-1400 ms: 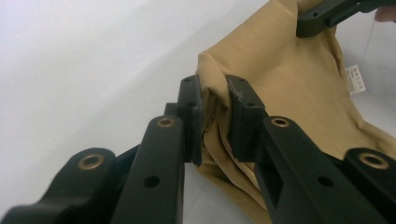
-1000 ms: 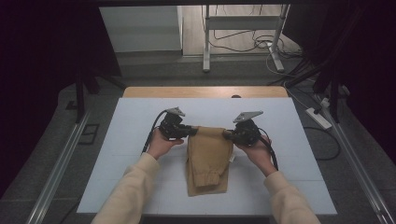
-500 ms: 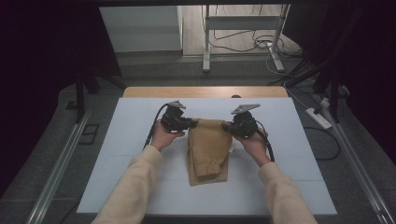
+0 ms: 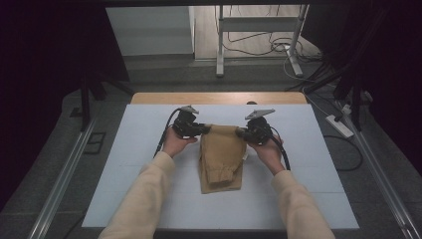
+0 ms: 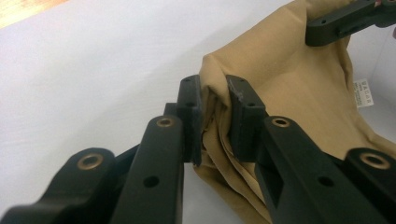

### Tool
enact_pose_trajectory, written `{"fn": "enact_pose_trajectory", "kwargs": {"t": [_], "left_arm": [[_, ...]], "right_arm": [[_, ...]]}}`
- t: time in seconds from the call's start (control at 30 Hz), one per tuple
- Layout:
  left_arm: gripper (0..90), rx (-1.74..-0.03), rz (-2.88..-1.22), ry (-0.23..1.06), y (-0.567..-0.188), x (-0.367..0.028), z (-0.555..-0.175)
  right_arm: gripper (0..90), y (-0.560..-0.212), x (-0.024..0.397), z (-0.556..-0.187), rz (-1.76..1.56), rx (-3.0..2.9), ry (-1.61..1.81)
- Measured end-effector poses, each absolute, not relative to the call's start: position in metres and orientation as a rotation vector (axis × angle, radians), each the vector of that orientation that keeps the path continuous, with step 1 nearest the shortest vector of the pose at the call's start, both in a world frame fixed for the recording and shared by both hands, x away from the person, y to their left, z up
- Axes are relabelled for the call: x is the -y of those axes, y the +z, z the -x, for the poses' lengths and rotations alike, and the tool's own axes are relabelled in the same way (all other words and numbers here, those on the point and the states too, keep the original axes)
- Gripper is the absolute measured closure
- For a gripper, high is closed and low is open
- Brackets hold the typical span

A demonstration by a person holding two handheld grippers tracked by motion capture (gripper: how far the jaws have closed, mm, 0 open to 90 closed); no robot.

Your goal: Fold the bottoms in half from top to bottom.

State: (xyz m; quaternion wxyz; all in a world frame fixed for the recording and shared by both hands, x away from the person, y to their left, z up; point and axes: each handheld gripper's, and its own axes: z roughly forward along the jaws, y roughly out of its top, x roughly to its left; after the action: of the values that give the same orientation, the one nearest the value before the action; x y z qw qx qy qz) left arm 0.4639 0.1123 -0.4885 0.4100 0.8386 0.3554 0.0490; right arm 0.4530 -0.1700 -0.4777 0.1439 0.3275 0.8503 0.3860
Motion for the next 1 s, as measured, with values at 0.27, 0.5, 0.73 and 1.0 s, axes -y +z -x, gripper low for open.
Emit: {"fn": "enact_pose_trajectory", "kwargs": {"t": [0.27,0.5,0.73,1.0], "left_arm": [[74.4,-0.901,-2.117,0.129,-0.488,-0.113,-0.462],[52.6,-0.927,-2.131,0.159,-0.488,-0.111,-0.461],[33.2,-0.941,-2.126,0.142,-0.491,-0.114,-0.456],[33.8,-0.938,-2.117,0.110,-0.498,-0.124,-0.445]], "right_arm": [[77.4,-0.480,0.170,-0.453,-0.947,-2.458,1.117],[60.6,-0.481,0.169,-0.454,-0.946,-2.445,1.100],[38.8,-0.484,0.170,-0.456,-0.992,-2.437,1.098],[37.4,-0.485,0.171,-0.451,-0.991,-2.483,1.111]]}}
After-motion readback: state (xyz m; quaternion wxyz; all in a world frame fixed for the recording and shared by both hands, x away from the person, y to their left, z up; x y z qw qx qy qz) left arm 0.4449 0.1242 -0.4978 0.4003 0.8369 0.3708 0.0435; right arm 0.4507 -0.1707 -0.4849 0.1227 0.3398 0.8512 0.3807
